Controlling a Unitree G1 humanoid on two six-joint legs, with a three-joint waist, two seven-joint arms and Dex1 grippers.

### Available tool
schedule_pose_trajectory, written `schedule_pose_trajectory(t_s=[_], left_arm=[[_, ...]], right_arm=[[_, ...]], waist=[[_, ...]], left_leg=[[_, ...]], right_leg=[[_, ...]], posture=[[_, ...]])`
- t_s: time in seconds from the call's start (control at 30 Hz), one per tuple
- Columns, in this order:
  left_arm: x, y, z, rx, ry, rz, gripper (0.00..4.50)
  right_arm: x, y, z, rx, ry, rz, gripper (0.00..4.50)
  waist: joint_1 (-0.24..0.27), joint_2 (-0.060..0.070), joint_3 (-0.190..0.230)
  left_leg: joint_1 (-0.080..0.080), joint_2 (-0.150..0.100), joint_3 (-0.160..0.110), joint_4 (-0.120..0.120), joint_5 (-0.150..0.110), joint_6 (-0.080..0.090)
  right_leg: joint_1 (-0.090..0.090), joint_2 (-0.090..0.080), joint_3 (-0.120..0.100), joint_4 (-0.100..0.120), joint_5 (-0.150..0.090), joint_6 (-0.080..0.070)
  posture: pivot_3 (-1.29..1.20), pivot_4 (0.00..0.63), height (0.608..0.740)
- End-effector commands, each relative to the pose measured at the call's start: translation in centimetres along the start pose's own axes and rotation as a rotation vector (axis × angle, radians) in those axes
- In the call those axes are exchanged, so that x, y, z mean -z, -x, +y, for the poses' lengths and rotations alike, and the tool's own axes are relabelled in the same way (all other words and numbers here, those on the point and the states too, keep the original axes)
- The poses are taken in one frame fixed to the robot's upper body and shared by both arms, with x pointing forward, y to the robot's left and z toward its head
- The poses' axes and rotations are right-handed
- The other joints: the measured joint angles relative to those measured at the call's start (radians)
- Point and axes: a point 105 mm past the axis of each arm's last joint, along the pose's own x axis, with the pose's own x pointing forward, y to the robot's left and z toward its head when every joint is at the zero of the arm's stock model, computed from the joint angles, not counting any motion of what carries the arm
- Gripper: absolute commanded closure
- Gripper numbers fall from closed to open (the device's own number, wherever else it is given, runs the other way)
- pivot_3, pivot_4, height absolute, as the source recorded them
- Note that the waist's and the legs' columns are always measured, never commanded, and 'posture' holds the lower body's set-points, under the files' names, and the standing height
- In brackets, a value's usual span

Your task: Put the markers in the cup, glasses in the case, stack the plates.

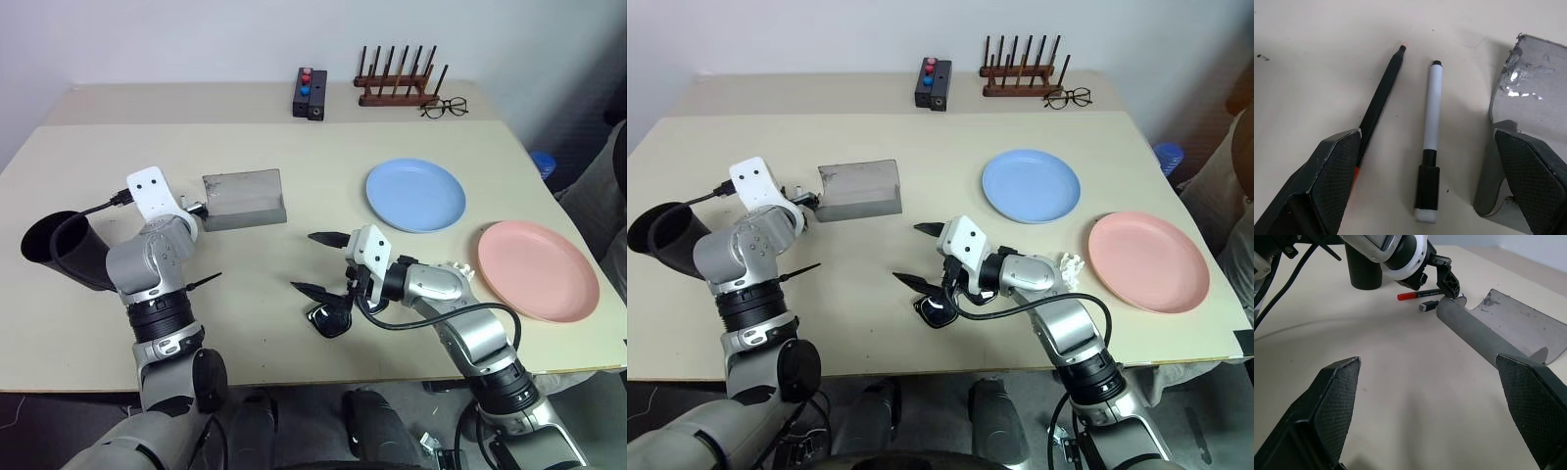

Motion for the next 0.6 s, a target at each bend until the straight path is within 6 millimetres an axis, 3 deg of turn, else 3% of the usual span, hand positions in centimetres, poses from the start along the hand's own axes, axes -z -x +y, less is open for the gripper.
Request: schedule_pose_trajectory(t_s=[0.03,0.2,0.37,0.6], left_arm=[[-1.9,0.4,-0.4,0.018,0.070,-0.085,0.00],[-2.1,0.1,0.5,-0.029,0.061,-0.097,0.00],[-1.0,-0.1,0.8,-0.058,0.004,-0.048,0.00],[1.2,0.0,-0.3,-0.001,-0.079,0.052,0.00]], right_arm=[[-1.0,0.0,-0.1,0.003,0.035,-0.036,0.03],[-1.0,0.0,0.0,0.002,0.032,-0.035,0.03],[-0.9,0.1,0.1,0.003,0.030,-0.033,0.03],[-1.0,0.2,0.0,0.006,0.029,-0.031,0.03]], waist=[[0.000,0.000,0.000],[-0.006,0.000,0.000],[-0.006,0.000,0.000],[-0.003,0.000,0.000]], left_leg=[[0.000,0.000,0.000,0.000,0.000,0.000],[0.000,0.000,0.000,-0.001,0.000,0.000],[0.000,0.000,0.000,-0.001,0.000,0.000],[0.000,0.000,0.000,-0.001,0.000,0.000]], right_leg=[[0.000,0.000,0.000,0.000,0.000,0.000],[-0.001,0.000,0.000,0.000,0.000,0.000],[-0.001,0.000,0.000,-0.001,0.000,0.000],[0.000,0.000,0.000,-0.001,0.000,0.000]], posture=[[0.00,0.150,0.740],[0.00,0.150,0.740],[0.00,0.150,0.740],[0.00,0.150,0.740]])
